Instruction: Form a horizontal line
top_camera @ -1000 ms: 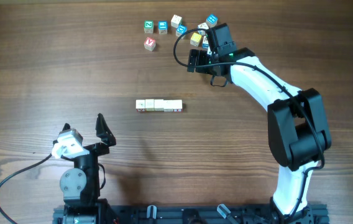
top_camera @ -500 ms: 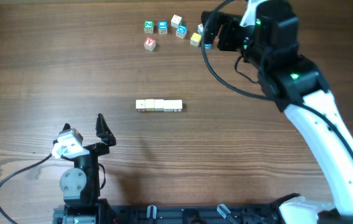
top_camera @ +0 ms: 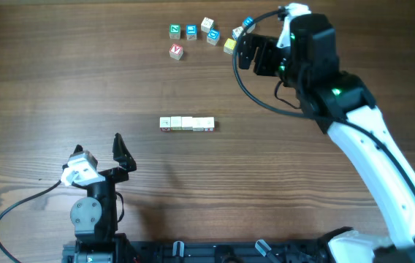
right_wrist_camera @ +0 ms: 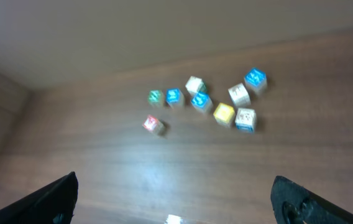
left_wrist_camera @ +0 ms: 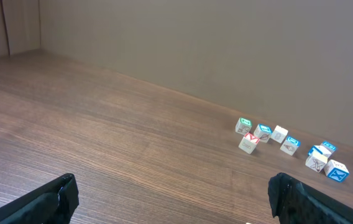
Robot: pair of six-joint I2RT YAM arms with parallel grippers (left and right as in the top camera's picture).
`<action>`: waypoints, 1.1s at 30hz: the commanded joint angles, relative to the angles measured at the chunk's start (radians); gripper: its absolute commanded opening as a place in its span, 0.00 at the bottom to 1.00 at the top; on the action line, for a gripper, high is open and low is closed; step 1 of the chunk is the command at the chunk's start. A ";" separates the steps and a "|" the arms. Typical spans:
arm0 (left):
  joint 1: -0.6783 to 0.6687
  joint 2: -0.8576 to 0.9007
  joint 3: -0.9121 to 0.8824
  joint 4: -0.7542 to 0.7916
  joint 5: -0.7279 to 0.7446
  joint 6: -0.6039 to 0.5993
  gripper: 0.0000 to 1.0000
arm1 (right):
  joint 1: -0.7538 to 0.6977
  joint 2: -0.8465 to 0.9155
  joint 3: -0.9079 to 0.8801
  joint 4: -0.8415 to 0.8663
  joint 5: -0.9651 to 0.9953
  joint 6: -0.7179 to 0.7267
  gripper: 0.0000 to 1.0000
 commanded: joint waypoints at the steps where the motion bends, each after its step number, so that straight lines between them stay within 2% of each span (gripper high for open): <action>1: 0.006 0.000 -0.002 -0.003 -0.002 0.023 1.00 | 0.005 -0.158 -0.075 0.031 0.010 -0.002 0.99; 7: 0.006 0.000 -0.002 -0.003 -0.002 0.023 1.00 | 0.005 -0.563 -0.343 0.046 0.010 -0.002 1.00; 10: 0.006 0.000 -0.002 -0.003 -0.002 0.023 1.00 | -0.027 -0.762 -0.485 0.129 0.010 -0.002 1.00; 18: 0.006 0.000 -0.002 -0.003 -0.002 0.023 1.00 | -0.129 -1.155 -0.878 0.325 0.010 -0.002 1.00; 22: 0.006 0.000 -0.002 -0.003 -0.002 0.023 1.00 | -0.179 -1.293 -1.004 0.429 0.010 -0.002 0.99; 27: 0.006 -0.001 -0.002 -0.003 -0.002 0.023 1.00 | -0.222 -1.439 -1.149 0.475 0.010 -0.002 1.00; 29: 0.006 0.000 -0.002 -0.003 -0.002 0.023 1.00 | -0.251 -1.443 -1.195 0.542 0.009 -0.002 1.00; 33: 0.006 0.000 -0.002 -0.003 -0.002 0.023 1.00 | -0.255 -1.443 -1.213 0.534 0.013 -0.003 1.00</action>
